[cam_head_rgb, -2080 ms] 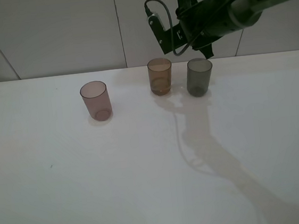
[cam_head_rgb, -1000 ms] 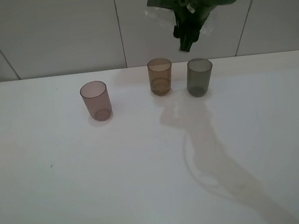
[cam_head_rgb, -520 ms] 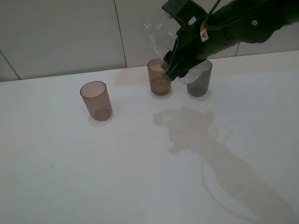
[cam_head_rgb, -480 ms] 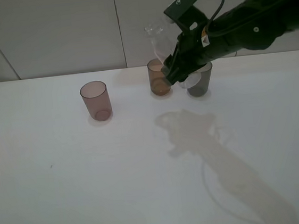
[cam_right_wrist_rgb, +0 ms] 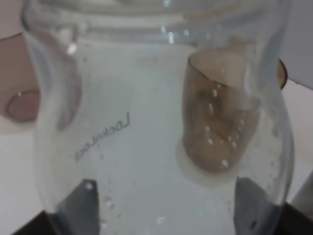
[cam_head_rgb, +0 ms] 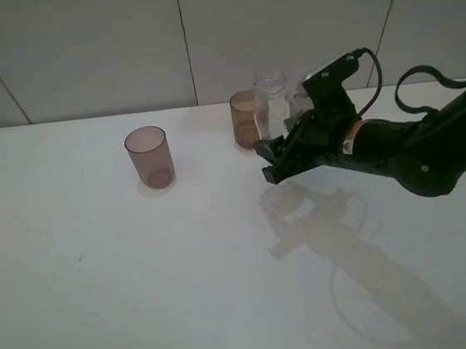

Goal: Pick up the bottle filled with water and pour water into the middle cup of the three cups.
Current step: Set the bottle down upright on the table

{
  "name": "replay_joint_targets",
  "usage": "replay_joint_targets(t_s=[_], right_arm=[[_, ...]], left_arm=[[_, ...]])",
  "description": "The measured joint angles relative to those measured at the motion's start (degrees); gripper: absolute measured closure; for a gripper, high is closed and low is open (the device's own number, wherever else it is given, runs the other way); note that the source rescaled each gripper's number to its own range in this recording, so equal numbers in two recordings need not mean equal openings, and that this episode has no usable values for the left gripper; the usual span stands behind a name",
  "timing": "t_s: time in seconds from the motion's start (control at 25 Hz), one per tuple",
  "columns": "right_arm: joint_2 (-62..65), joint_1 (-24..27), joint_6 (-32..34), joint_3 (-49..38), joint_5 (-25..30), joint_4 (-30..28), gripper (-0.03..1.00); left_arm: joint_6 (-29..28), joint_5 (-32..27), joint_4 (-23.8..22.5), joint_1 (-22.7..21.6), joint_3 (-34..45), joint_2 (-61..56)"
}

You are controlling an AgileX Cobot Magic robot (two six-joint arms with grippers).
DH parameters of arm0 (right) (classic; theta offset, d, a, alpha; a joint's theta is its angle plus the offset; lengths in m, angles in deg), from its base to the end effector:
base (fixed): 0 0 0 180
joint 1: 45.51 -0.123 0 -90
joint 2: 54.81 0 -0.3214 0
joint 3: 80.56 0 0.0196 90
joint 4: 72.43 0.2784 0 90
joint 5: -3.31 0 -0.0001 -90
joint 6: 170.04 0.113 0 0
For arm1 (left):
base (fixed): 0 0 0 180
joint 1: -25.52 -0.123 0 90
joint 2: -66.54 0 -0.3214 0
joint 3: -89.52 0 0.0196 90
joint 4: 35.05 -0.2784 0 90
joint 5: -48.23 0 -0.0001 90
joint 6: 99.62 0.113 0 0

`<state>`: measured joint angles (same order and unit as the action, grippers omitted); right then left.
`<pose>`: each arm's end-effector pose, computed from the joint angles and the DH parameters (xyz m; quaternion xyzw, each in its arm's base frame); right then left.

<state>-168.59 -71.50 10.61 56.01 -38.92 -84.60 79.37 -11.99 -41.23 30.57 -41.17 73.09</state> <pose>0.3133 0.1705 0.1196 -0.2859 0.7952 0.1405 0.5159 0.0022 0.0104 0.2828 0.0278 0.8467 0.0259 0.5307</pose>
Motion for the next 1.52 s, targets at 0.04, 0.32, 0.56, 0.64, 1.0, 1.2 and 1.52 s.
replay_joint_targets(t_s=[0.04, 0.32, 0.56, 0.64, 1.0, 1.2, 1.52], right_arm=[[-1.5, 0.0, 0.0, -0.6, -2.9, 0.1, 0.95], [-10.2, 0.0, 0.0, -2.5, -19.1, 3.1, 0.95], [-14.6, 0.0, 0.0, -2.5, -24.0, 3.4, 0.95], [-15.3, 0.0, 0.0, -2.5, -24.5, 3.4, 0.95], [-17.8, 0.0, 0.0, -2.5, -25.6, 3.4, 0.95], [-17.8, 0.0, 0.0, -2.5, -26.6, 3.3, 0.26], [-14.3, 0.0, -0.1, -2.9, -26.5, 3.1, -0.03]], left_arm=[[0.0, 0.0, 0.0, 0.0, 0.0, 0.0], [0.0, 0.0, 0.0, 0.0, 0.0, 0.0], [0.0, 0.0, 0.0, 0.0, 0.0, 0.0], [0.0, 0.0, 0.0, 0.0, 0.0, 0.0], [0.0, 0.0, 0.0, 0.0, 0.0, 0.0], [0.0, 0.0, 0.0, 0.0, 0.0, 0.0], [0.0, 0.0, 0.0, 0.0, 0.0, 0.0]])
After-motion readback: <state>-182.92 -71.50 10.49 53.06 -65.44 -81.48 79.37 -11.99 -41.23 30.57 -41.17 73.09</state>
